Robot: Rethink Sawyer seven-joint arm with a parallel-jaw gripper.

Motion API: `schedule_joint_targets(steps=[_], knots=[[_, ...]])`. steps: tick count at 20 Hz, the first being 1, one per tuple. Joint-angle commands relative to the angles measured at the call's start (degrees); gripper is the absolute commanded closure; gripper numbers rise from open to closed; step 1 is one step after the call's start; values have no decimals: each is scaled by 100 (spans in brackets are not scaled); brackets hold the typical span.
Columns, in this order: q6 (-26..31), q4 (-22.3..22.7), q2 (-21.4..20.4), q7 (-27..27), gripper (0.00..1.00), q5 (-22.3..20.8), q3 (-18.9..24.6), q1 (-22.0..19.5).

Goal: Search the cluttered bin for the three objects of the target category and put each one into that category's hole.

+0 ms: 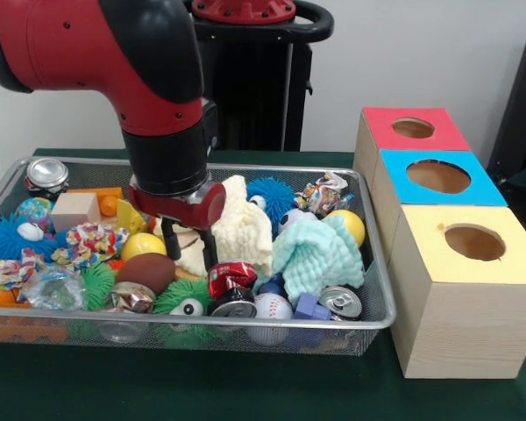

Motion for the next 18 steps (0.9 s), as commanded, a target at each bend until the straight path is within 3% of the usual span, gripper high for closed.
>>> schedule_joint_targets(steps=[1,6,11,18], knots=[[663,-401,67,-1798,0,-445,576,-137],[866,-151,-252,-1632,0,-360,593,-109],[1343,564,-1248,-1077,0,11,531,109],[1896,604,-1811,-906,0,86,456,280]])
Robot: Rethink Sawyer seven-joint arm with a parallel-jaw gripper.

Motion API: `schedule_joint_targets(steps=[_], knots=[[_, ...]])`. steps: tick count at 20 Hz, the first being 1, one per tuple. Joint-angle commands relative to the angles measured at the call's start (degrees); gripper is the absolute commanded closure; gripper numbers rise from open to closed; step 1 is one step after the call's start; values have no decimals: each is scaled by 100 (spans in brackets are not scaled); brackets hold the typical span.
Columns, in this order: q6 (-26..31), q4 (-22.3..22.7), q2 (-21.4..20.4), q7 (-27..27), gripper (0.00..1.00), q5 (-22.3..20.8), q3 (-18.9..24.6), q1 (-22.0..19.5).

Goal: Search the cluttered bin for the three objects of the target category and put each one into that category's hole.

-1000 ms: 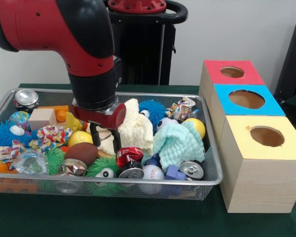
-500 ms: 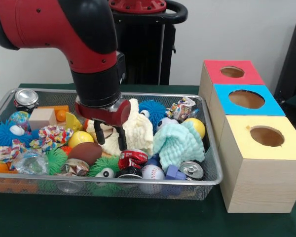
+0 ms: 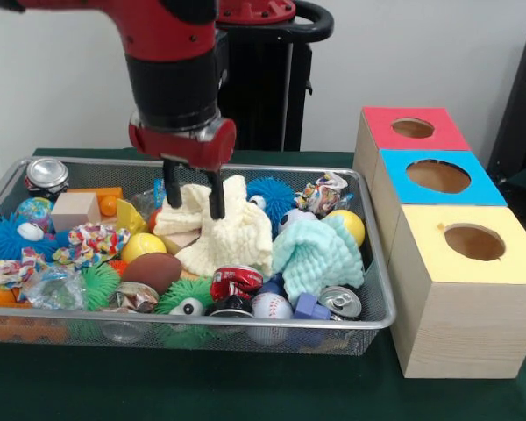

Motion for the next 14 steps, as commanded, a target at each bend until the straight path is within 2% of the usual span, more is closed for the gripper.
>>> schedule_joint_targets(steps=[1,8,14], knots=[[1003,318,-785,-923,0,62,267,177],[652,-51,-186,-1191,0,-250,346,11],[458,-351,235,-1707,0,-454,514,-324]])
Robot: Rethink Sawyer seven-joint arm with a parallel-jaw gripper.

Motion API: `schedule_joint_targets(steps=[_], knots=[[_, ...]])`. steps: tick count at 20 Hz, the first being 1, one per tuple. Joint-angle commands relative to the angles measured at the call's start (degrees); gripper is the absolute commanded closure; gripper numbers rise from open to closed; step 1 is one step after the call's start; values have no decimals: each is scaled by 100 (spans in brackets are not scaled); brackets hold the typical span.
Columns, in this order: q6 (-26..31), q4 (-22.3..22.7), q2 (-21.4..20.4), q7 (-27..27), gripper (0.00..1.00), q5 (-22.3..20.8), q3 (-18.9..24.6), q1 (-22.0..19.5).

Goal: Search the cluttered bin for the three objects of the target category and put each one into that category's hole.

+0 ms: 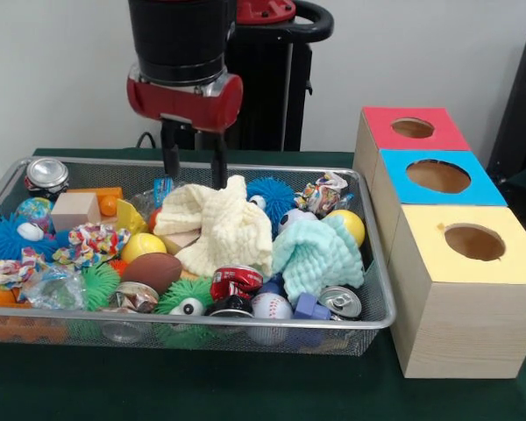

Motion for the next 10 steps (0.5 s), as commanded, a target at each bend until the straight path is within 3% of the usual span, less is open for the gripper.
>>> schedule_joint_targets(steps=[1,6,10], knots=[[58,-337,665,-1842,0,-457,425,-402],[269,-1027,1257,-2261,0,-659,622,-534],[771,-1940,1800,-2493,0,-854,648,-406]])
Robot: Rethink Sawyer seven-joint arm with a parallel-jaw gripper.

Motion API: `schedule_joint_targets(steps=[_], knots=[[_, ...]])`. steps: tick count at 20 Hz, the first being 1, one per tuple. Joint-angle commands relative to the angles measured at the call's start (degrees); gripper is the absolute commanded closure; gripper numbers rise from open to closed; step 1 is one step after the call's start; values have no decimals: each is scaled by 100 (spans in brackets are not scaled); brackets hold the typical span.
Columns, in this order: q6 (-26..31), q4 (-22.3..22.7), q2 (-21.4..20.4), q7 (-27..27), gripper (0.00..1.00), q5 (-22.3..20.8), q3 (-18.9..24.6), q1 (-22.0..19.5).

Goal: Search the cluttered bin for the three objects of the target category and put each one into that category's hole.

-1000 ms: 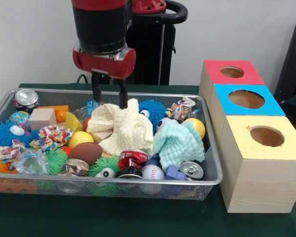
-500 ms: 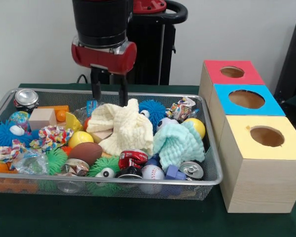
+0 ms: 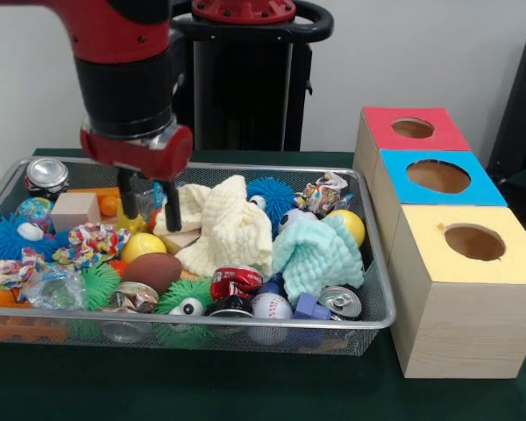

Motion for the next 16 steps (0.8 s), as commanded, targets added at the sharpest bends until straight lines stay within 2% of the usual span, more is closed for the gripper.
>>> schedule_joint_targets(steps=[1,6,8,11,13,14,16], knots=[[964,-1582,1174,-2340,0,-527,469,69],[893,-1986,1538,-2379,0,-557,498,193],[1267,-2371,1866,-2460,0,-465,492,179],[1680,-3319,2497,-3008,0,-510,677,206],[1773,-3637,2684,-3098,0,-571,709,272],[1787,-3744,2744,-3113,0,-584,714,310],[1635,-3652,2759,-3069,0,-590,698,311]])
